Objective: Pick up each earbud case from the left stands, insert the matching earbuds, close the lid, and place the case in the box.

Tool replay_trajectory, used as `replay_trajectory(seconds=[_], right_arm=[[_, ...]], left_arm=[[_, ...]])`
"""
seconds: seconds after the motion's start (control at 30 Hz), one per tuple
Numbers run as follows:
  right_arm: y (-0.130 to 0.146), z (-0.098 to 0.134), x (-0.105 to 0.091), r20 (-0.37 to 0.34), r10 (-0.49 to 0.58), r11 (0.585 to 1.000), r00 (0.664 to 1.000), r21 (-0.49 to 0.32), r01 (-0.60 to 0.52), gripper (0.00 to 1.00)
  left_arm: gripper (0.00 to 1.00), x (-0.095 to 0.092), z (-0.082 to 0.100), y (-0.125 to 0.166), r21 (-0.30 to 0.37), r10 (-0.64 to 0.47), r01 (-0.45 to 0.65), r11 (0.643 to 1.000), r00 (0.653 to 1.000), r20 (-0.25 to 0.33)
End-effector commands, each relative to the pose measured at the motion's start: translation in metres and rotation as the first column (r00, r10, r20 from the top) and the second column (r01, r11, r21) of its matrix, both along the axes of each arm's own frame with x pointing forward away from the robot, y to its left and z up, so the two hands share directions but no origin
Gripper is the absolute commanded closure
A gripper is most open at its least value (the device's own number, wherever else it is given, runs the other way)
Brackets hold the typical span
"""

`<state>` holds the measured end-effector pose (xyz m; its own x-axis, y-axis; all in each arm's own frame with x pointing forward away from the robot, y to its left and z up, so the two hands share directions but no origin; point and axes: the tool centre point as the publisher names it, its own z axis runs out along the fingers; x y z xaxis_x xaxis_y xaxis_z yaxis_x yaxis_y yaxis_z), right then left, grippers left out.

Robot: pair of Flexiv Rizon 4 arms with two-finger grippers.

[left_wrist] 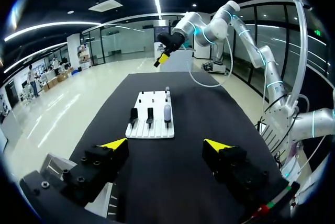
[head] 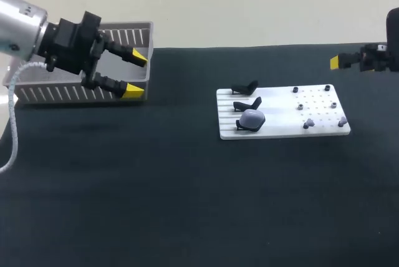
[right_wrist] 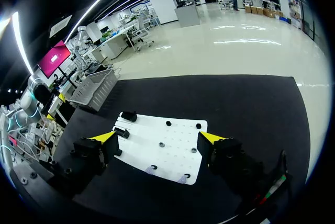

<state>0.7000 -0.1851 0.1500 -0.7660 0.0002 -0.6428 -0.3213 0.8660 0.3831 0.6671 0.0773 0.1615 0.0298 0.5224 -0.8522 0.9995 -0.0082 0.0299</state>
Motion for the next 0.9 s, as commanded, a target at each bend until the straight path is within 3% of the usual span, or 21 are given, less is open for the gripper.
replay_trajectory(seconds=[0.03,0.3,0.53,0.9], right_arm=[[0.0,0.0,0.0,0.0,0.0,1.0,1.0,0.0,0.0,0.0],[0.0,0.0,0.0,0.0,0.0,1.0,1.0,0.0,0.0,0.0],[0.0,0.0,0.0,0.0,0.0,1.0,1.0,0.0,0.0,0.0],[0.0,0.0,0.0,0.0,0.0,1.0,1.0,0.0,0.0,0.0]], left_arm=[[0.0,0.005,-0.001,0.0,0.002,-0.044,0.044,0.999,0.999,-0.027],[0.0,-0.003,-0.008,-0.009,-0.031,-0.021,0.021,0.999,1.0,-0.017],[0.0,-0.012,-0.023,-0.041,-0.08,-0.062,0.057,0.995,0.996,-0.067],[0.0,-0.021,-0.045,-0.075,-0.049,-0.06,0.056,0.997,0.995,-0.08]])
